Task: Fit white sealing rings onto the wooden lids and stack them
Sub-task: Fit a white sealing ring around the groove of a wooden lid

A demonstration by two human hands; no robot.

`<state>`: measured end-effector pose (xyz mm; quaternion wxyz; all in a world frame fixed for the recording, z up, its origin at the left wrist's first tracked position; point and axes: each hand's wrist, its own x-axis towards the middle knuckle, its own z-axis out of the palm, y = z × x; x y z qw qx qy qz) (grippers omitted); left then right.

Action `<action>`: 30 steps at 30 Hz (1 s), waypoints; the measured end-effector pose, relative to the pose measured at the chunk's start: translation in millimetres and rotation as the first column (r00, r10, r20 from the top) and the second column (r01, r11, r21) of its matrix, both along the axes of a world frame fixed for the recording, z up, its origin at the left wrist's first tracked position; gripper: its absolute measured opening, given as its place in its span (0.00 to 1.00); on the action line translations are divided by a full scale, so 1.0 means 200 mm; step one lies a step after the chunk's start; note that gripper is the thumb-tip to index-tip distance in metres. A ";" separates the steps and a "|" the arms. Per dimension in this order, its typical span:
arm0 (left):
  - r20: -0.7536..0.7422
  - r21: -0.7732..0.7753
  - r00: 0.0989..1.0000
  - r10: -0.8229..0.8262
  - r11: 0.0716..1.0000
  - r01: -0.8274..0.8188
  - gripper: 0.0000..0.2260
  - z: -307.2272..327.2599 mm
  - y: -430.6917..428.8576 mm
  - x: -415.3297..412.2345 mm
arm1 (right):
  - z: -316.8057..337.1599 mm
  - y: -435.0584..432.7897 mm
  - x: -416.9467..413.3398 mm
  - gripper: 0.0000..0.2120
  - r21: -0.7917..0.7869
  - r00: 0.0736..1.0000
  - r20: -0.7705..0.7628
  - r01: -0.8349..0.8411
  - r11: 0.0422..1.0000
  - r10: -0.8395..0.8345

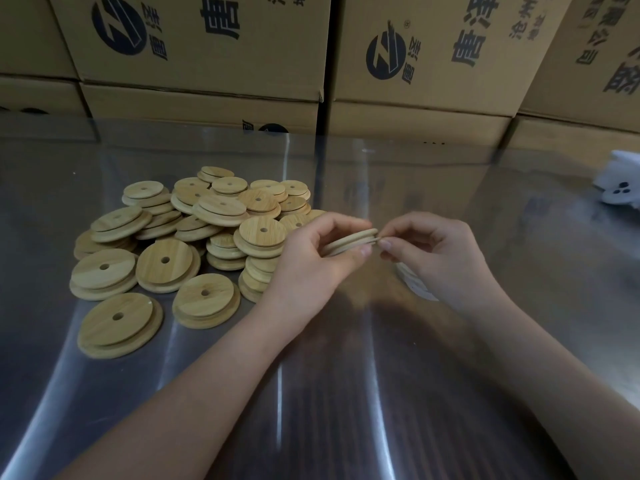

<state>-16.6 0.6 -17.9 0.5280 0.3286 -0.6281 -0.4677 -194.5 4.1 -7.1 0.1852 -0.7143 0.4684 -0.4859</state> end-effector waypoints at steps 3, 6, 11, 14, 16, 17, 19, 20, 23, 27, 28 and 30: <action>0.062 -0.035 0.998 -0.008 0.999 0.010 0.12 -0.01 0.00 0.00 | 0.00 0.01 0.02 0.09 -0.061 0.999 -0.005 -0.039 0.997 0.038; 0.041 -0.025 0.999 0.036 0.999 -0.035 0.11 -0.02 0.01 -0.01 | -0.01 0.01 0.03 0.05 -0.055 0.998 0.031 -0.044 0.998 0.046; -0.111 0.142 0.991 0.072 0.988 -0.056 0.08 -0.01 0.01 -0.03 | -0.03 0.01 0.06 0.07 0.026 0.987 0.160 -0.021 0.999 0.017; -0.147 0.182 0.986 0.084 0.982 -0.057 0.08 0.00 0.01 -0.03 | -0.05 0.01 0.09 0.07 -0.005 0.983 0.178 0.032 0.999 -0.031; -0.158 0.196 0.983 0.095 0.979 -0.063 0.06 0.00 0.01 -0.03 | -0.05 0.01 0.10 0.06 -0.026 0.984 0.172 0.047 0.999 -0.042; -0.157 0.198 0.983 0.098 0.978 -0.066 0.06 0.01 0.01 -0.03 | -0.05 0.01 0.10 0.06 -0.028 0.984 0.171 0.049 0.998 -0.044; -0.145 0.200 0.984 0.104 0.977 -0.074 0.06 0.02 0.01 -0.02 | -0.04 0.01 0.10 0.07 0.002 0.984 0.174 0.046 0.999 -0.046; -0.135 0.200 0.985 0.108 0.977 -0.079 0.06 0.02 0.01 -0.02 | -0.03 0.01 0.09 0.08 0.026 0.982 0.184 0.040 0.999 -0.045; -0.109 0.199 0.988 0.106 0.976 -0.083 0.06 0.03 0.00 -0.01 | -0.01 0.00 0.08 0.09 0.086 0.976 0.216 0.018 0.996 -0.036; -0.057 0.134 0.996 0.075 0.989 -0.067 0.07 0.04 0.00 0.00 | 0.01 0.00 0.04 0.10 0.117 0.977 0.210 0.000 0.993 -0.025; -0.019 0.100 0.997 0.071 0.993 -0.069 0.07 0.04 0.00 0.00 | 0.01 0.00 0.04 0.10 0.123 0.977 0.213 -0.006 0.992 -0.020; 0.034 0.051 0.997 0.063 0.997 -0.064 0.07 0.05 -0.01 0.01 | 0.01 0.00 0.03 0.07 0.138 0.975 0.223 -0.024 0.990 -0.007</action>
